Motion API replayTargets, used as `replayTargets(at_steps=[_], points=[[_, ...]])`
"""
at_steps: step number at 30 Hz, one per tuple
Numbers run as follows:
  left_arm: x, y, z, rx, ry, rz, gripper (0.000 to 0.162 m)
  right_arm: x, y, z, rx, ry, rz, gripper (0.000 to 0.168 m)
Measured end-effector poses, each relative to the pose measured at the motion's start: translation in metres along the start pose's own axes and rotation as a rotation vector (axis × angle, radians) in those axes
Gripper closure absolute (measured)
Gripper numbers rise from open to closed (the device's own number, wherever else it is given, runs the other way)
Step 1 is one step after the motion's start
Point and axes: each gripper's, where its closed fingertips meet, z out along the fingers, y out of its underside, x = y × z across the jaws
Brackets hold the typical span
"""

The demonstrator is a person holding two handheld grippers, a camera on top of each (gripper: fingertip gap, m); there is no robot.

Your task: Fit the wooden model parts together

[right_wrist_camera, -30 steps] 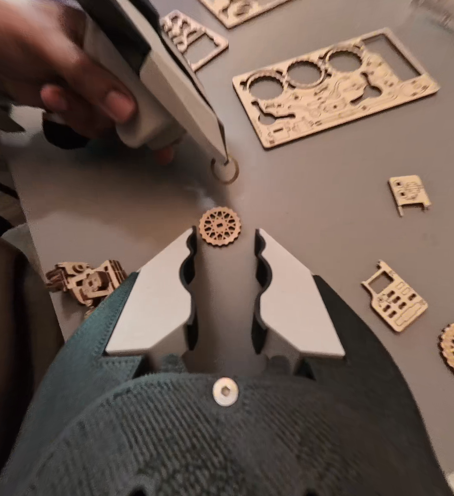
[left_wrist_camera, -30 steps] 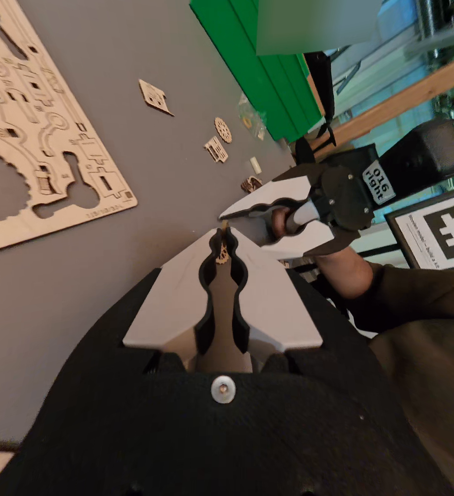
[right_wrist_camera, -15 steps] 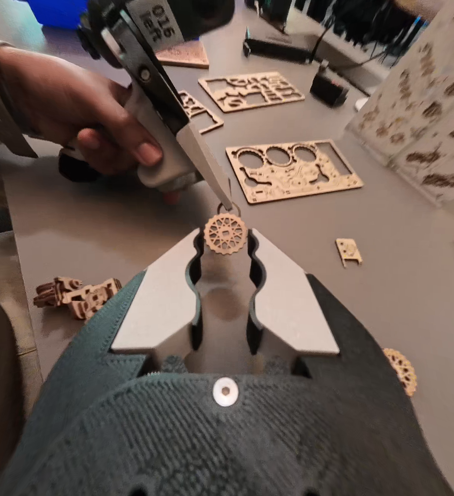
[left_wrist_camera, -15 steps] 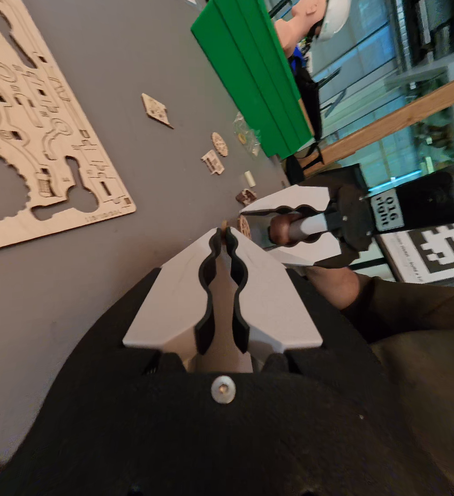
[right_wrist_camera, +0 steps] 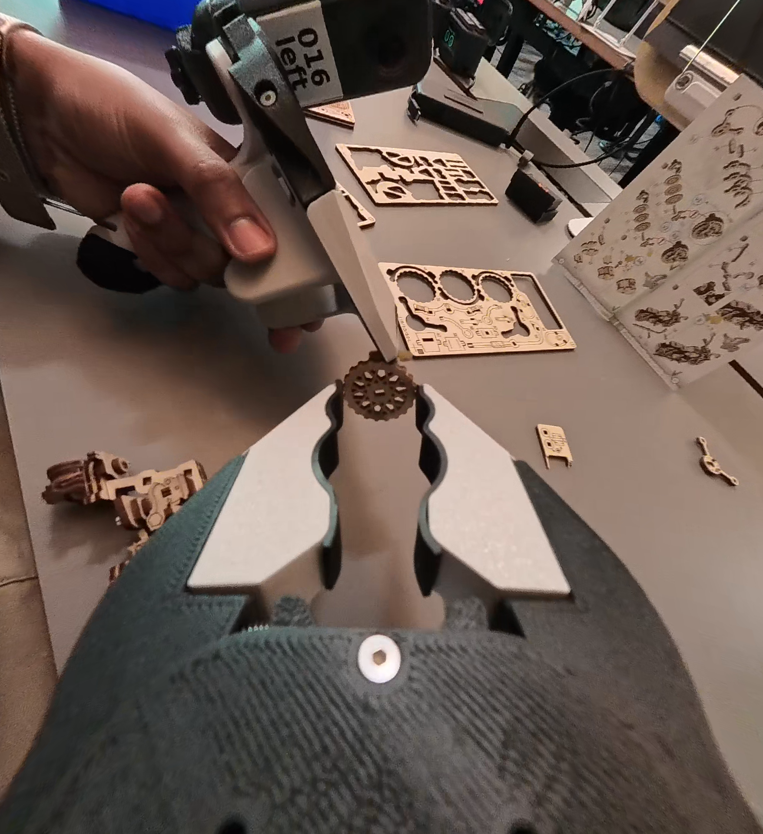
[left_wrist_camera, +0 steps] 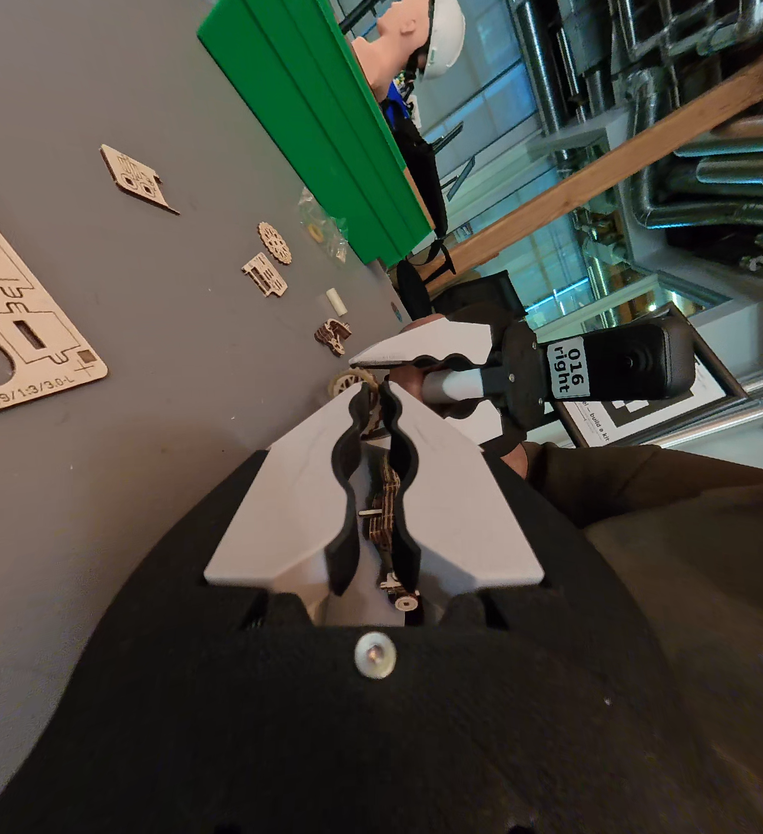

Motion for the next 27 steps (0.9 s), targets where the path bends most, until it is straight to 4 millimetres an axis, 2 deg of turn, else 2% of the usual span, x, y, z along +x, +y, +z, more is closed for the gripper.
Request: replayTargets(at_steps=[14,22,27], points=[[0.0009,0.0033,-0.0003,-0.026,0.008,0.009,0.158,0.0015,0.0029,-0.0019,-0.009,-0.001,0.013,0.137],[0.0070,0.0085,0.0024,-0.054,0.031,0.029,0.152,0.0011,0.0023,-0.0034,-0.005,0.001,-0.001,0.137],[0.0068,0.0083,0.0028,-0.050,0.013,0.059,0.156,0.0002,0.0003,-0.0045,0.005,0.000,-0.007,0.137]])
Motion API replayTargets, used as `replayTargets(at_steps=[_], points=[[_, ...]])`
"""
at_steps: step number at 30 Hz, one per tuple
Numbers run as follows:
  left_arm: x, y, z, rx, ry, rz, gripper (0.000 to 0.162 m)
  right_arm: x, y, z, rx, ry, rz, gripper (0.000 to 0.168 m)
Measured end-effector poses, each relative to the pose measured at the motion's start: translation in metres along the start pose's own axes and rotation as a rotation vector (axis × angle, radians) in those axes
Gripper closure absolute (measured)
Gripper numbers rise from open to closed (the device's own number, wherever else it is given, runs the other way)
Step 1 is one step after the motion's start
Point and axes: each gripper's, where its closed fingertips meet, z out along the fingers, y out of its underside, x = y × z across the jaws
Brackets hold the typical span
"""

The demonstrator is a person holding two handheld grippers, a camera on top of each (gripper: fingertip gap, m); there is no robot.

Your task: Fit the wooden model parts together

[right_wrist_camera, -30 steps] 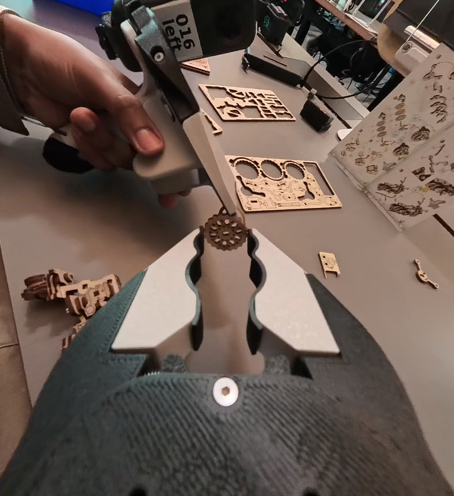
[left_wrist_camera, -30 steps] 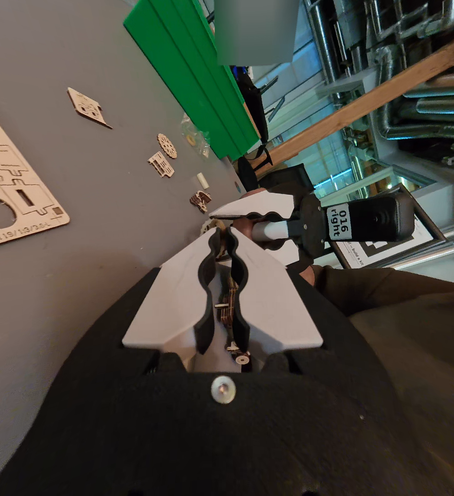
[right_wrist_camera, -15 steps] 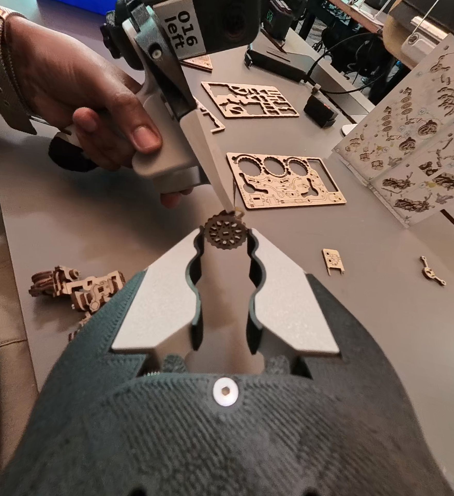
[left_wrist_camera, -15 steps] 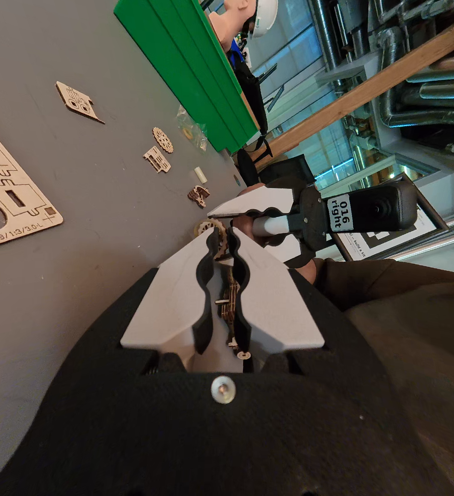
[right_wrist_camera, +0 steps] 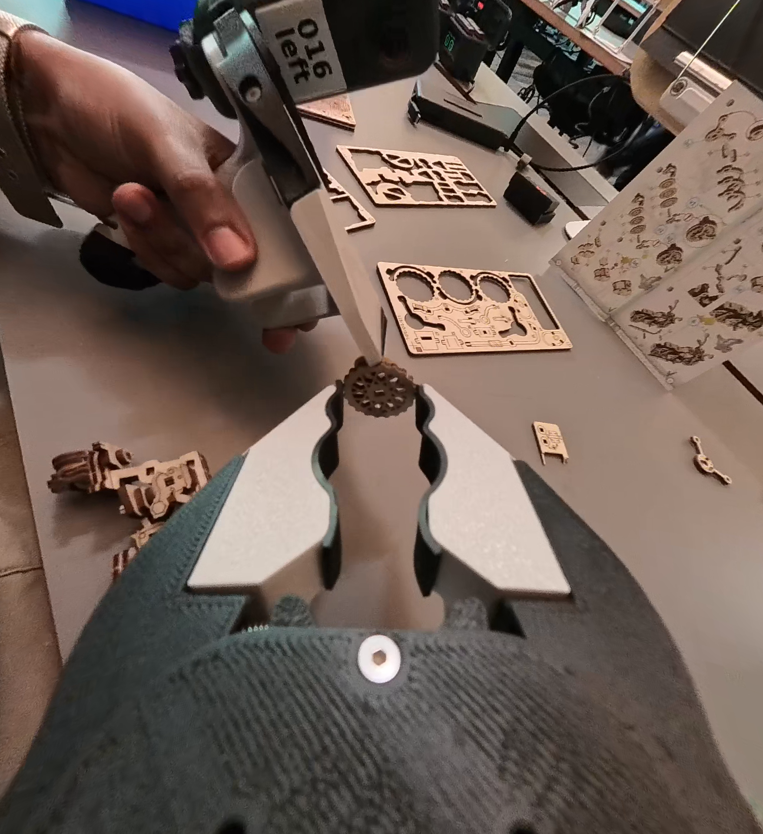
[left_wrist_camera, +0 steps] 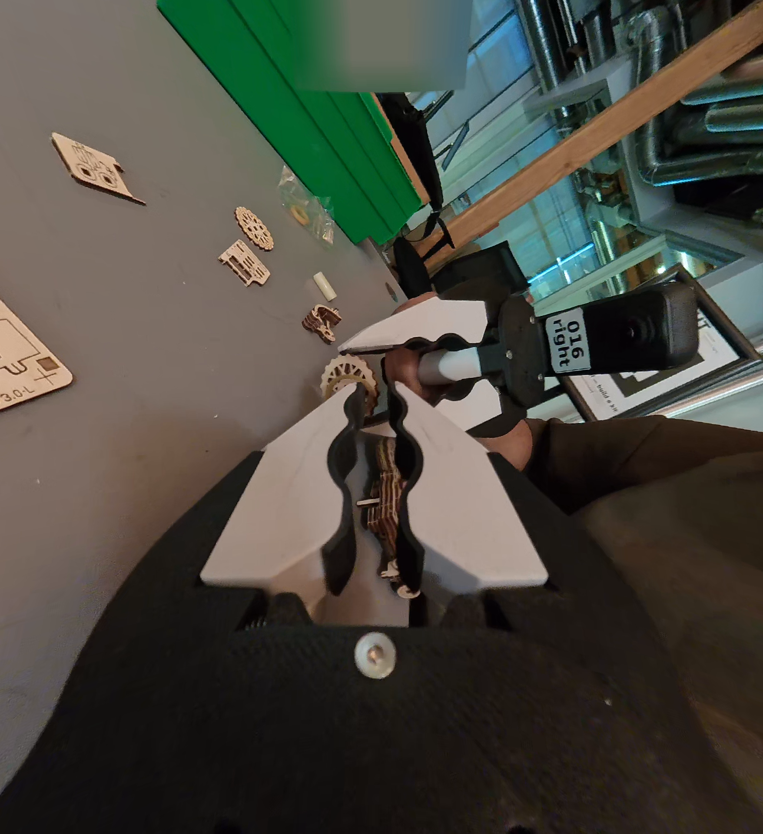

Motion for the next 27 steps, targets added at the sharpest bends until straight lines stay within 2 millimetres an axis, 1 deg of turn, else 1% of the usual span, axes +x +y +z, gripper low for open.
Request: replayTargets(at_steps=[1,7,14,17,20,25,27], points=[[-0.001,0.000,0.000,0.002,-0.014,0.012,0.159,0.000,-0.001,0.000,0.002,0.000,0.000,0.137],[-0.001,-0.002,-0.001,0.009,-0.049,0.063,0.161,0.000,-0.002,-0.002,0.008,0.006,-0.003,0.137],[0.001,-0.003,-0.001,0.015,-0.034,0.059,0.161,0.001,-0.002,-0.002,0.007,0.008,0.008,0.137],[0.002,-0.004,-0.001,0.021,-0.037,0.064,0.162,0.003,0.001,-0.001,-0.012,0.020,0.012,0.137],[0.005,-0.009,-0.003,0.053,-0.015,0.056,0.162,0.005,0.006,-0.001,-0.030,0.029,0.007,0.137],[0.010,-0.005,0.000,0.031,0.011,0.060,0.160,0.005,0.006,0.000,-0.036,0.034,0.014,0.137],[0.009,-0.001,0.004,0.011,-0.007,0.075,0.158,0.004,0.005,0.000,-0.037,0.033,0.011,0.137]])
